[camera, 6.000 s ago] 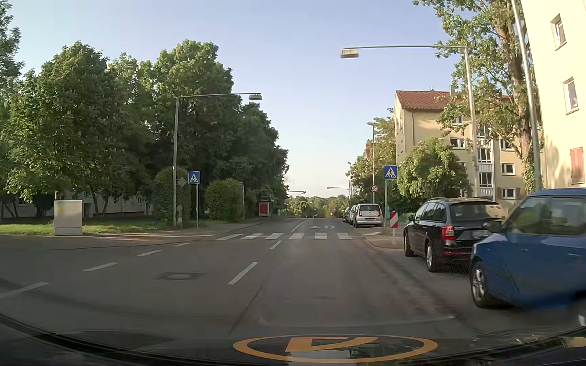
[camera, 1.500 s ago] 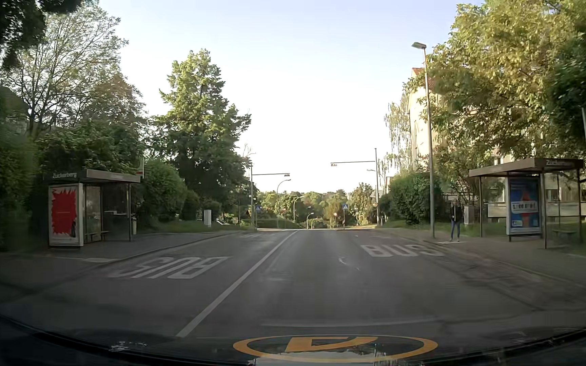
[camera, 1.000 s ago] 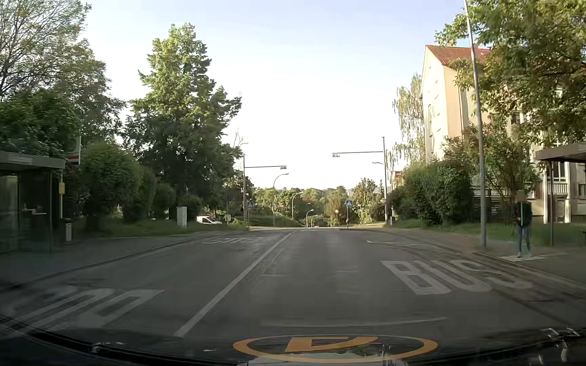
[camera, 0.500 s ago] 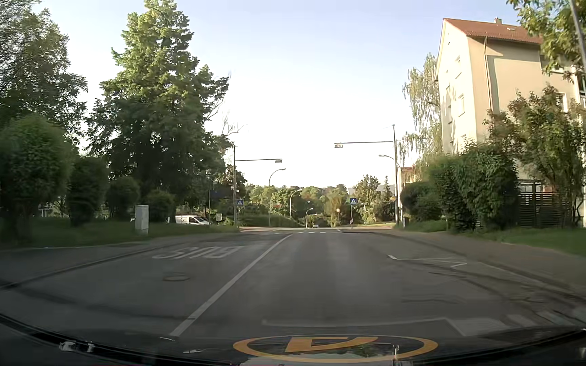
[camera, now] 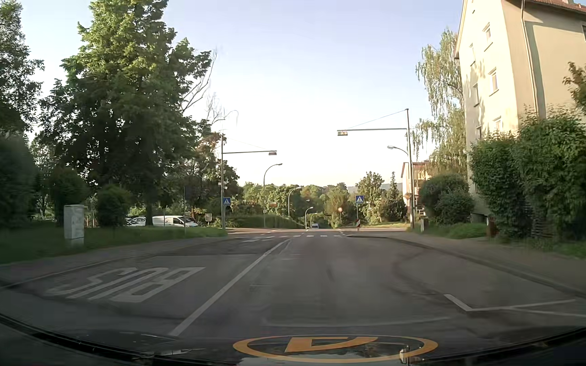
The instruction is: Follow the waypoints while adhering to traffic rules and regulations
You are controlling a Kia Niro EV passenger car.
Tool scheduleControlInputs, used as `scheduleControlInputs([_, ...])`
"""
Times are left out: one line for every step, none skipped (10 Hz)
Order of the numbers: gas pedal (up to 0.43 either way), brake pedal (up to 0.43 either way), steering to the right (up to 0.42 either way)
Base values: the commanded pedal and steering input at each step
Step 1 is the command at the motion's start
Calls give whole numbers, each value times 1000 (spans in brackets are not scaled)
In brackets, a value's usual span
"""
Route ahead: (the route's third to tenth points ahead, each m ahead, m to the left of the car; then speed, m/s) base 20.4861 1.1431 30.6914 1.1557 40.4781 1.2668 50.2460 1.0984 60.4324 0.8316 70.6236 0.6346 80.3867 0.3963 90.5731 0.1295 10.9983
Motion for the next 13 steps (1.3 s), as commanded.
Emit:
scheduleControlInputs([98,0,-1])
scheduleControlInputs([110,0,-1])
scheduleControlInputs([110,0,-1])
scheduleControlInputs([110,0,-1])
scheduleControlInputs([110,0,0])
scheduleControlInputs([110,0,0])
scheduleControlInputs([110,0,0])
scheduleControlInputs([110,0,0])
scheduleControlInputs([110,0,0])
scheduleControlInputs([110,0,0])
scheduleControlInputs([98,0,0])
scheduleControlInputs([98,0,0])
scheduleControlInputs([98,0,0])
